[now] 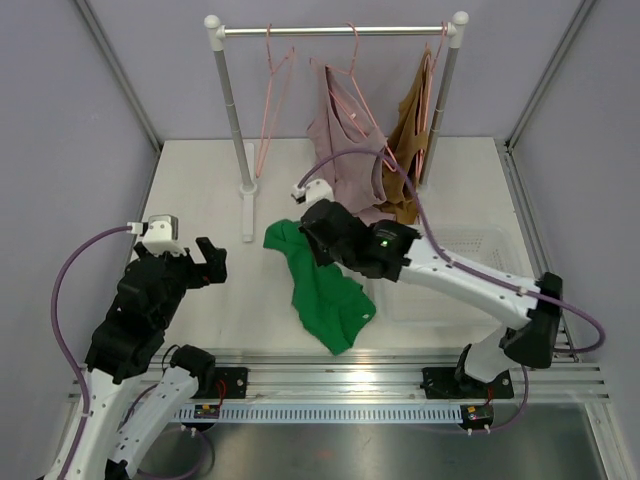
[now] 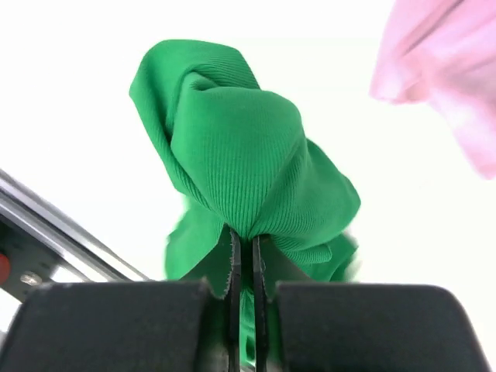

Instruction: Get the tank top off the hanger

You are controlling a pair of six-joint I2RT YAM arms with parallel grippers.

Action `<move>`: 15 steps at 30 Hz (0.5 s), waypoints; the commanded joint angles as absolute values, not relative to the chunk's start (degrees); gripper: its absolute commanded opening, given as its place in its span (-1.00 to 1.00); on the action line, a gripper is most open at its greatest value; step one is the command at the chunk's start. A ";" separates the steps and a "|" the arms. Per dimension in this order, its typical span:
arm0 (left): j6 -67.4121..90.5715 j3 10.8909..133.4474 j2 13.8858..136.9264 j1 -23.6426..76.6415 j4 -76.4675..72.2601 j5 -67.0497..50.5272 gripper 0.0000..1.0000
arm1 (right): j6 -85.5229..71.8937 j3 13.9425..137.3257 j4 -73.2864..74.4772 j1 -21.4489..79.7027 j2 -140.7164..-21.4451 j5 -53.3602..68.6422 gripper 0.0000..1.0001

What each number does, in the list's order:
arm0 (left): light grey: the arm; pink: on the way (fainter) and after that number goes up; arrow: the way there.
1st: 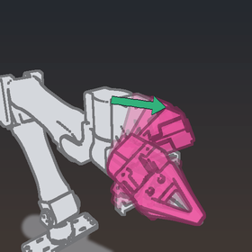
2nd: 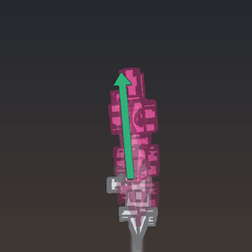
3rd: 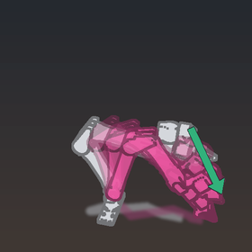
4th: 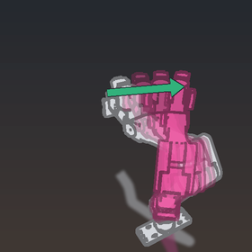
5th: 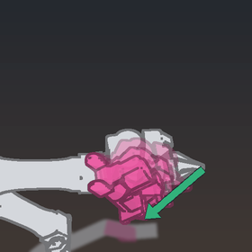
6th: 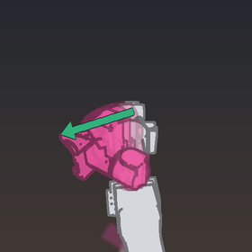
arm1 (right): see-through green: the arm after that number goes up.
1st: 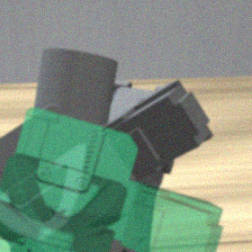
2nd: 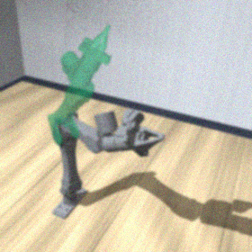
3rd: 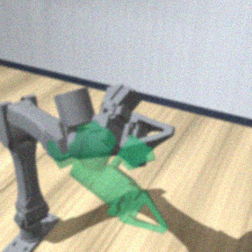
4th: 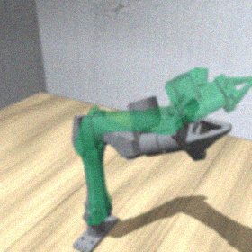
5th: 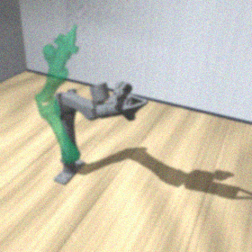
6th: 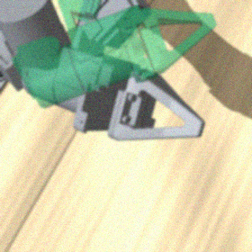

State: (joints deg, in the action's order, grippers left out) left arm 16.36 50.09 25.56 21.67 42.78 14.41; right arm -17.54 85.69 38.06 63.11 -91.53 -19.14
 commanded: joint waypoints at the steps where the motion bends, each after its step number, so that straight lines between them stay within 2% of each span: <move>1: 15.47 50.19 26.19 21.53 38.58 15.48 0.98 | -15.12 93.15 46.31 63.19 -83.16 -30.82 -1.00; 9: 15.38 49.92 25.84 21.53 38.23 14.24 0.98 | -13.09 102.65 57.12 63.10 -69.72 -43.58 -1.00; 15: 15.64 49.75 25.66 21.53 38.32 14.33 0.98 | -20.38 97.31 68.01 61.70 -61.46 -56.59 -1.00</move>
State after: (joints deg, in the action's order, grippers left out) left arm 16.27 50.09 26.00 21.67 41.45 14.37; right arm -15.99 100.33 59.64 62.54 -64.10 -46.44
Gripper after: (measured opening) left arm 0.988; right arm 0.037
